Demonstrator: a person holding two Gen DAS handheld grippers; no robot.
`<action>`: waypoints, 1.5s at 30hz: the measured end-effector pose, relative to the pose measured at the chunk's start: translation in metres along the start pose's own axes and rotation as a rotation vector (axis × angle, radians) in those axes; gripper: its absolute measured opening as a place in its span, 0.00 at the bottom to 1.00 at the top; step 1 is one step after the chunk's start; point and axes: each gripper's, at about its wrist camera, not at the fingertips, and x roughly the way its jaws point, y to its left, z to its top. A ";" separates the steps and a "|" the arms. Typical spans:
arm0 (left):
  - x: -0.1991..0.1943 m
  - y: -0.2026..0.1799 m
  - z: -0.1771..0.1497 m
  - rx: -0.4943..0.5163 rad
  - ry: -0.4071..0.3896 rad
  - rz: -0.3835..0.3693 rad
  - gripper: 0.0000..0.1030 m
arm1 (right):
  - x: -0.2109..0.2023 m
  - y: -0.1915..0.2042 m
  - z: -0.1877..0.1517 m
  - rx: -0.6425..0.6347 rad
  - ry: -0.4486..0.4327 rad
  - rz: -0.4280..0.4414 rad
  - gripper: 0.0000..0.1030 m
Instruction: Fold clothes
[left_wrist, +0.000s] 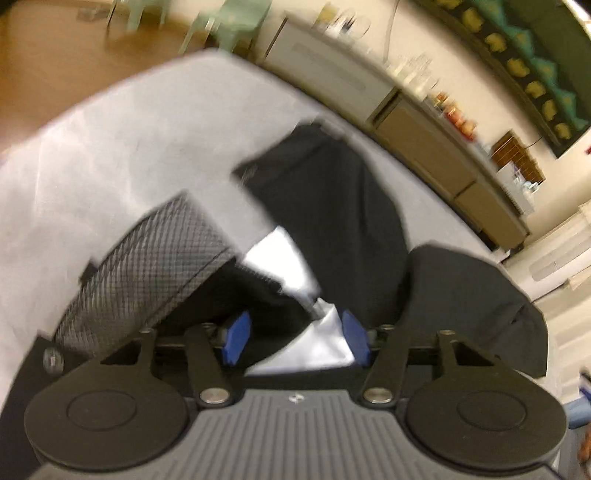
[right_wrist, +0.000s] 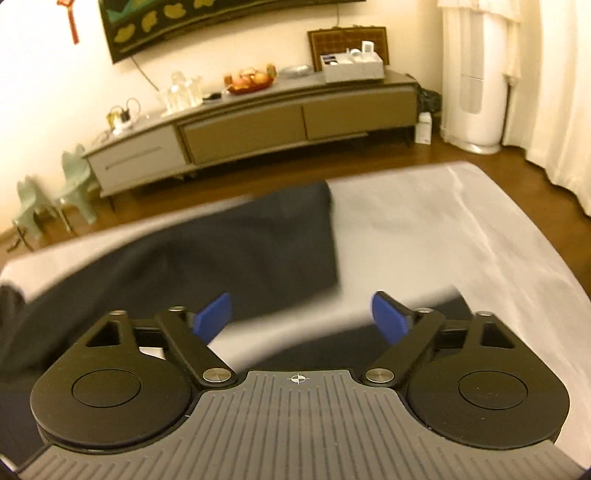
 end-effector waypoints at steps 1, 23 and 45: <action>0.001 0.001 0.000 -0.002 0.001 -0.007 0.52 | 0.019 0.002 0.015 0.016 0.000 -0.008 0.87; -0.002 0.011 0.005 -0.046 -0.007 -0.065 0.53 | 0.026 0.054 0.004 -0.512 -0.169 0.223 0.04; 0.010 -0.040 -0.047 0.149 0.074 -0.149 0.57 | -0.121 -0.121 -0.190 0.591 0.045 0.238 0.61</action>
